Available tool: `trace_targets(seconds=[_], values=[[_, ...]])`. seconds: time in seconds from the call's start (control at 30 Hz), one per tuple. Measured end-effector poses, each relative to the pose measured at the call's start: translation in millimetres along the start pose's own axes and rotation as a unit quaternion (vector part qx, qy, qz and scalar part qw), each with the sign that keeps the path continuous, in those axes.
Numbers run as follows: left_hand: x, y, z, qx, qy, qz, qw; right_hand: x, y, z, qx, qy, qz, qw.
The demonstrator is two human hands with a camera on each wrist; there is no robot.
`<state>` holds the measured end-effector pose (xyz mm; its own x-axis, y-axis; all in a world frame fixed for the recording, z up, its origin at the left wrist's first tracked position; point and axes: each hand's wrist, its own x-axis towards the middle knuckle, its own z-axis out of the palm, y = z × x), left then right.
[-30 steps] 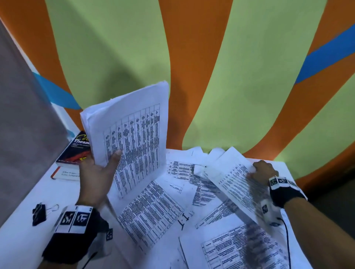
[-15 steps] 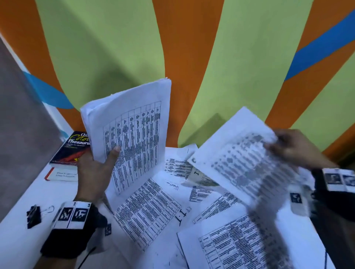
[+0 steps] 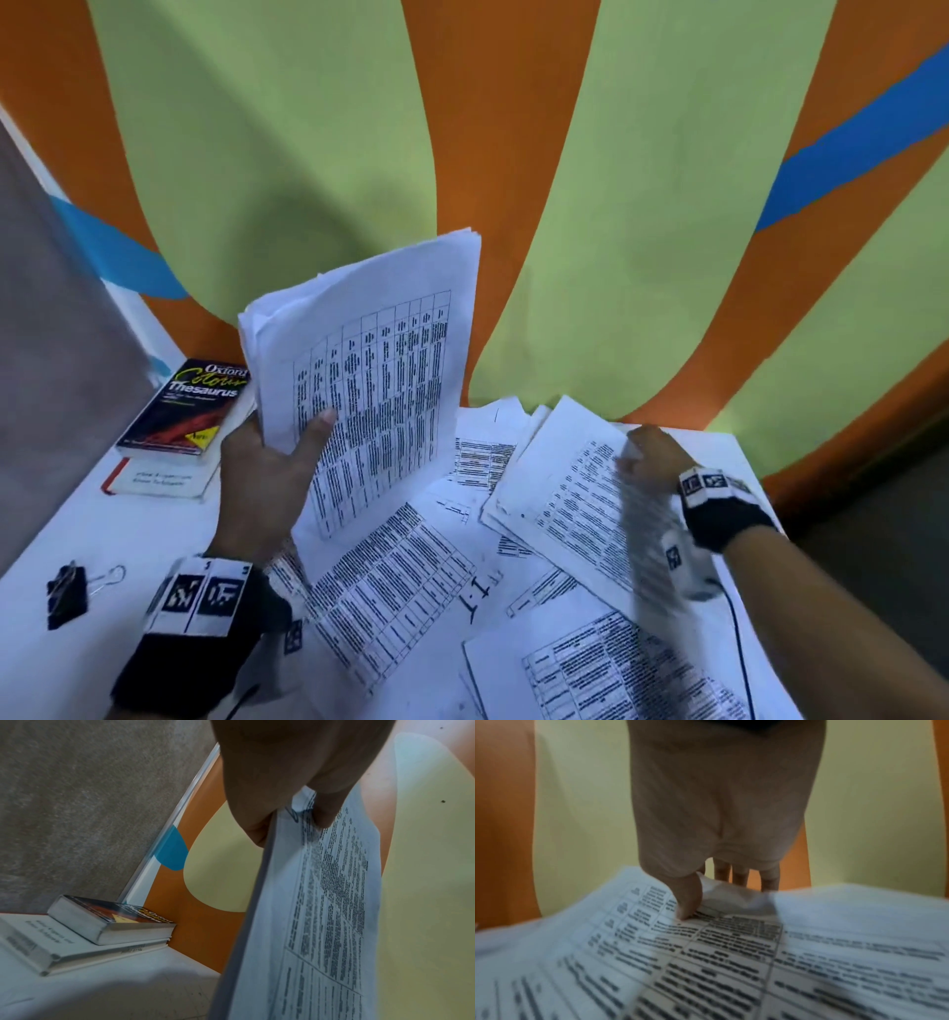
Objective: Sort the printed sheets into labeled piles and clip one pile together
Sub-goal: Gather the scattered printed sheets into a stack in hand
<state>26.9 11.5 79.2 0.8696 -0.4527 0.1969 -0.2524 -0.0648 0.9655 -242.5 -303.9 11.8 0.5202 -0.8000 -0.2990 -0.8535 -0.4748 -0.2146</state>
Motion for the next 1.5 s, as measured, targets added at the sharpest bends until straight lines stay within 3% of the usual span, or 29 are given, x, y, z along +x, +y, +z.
trace_targets(seconds=[0.2,0.4,0.57,0.83,0.97,1.13,1.23,1.37,1.5], values=[[2,-3,-1,-0.018,0.003,0.019,1.000,11,6,18,0.022,0.003,0.047,0.999],[6,-10,6,-0.027,0.002,0.031,0.999,30,14,31,-0.031,-0.026,-0.010,0.999],[9,-14,7,-0.012,-0.010,0.021,1.000,25,-7,25,-0.046,-0.036,0.001,0.998],[10,-11,1,-0.023,-0.005,0.031,0.999,7,-8,15,0.059,0.107,-0.008,0.993],[7,-8,2,-0.015,-0.009,0.036,0.999,-11,-10,-5,0.077,0.147,-0.069,0.984],[1,-3,2,-0.015,-0.016,0.035,0.999,-31,-10,-45,0.067,0.190,-0.090,0.975],[-3,-1,2,-0.017,-0.030,0.029,0.999,-56,-13,-66,0.104,0.227,-0.168,0.954],[-3,-2,-3,-0.029,-0.014,0.019,0.999,-101,-20,-104,0.158,0.295,-0.170,0.927],[-4,-1,-6,-0.033,-0.021,0.026,0.999,-140,-21,-157,0.178,0.278,-0.186,0.926]])
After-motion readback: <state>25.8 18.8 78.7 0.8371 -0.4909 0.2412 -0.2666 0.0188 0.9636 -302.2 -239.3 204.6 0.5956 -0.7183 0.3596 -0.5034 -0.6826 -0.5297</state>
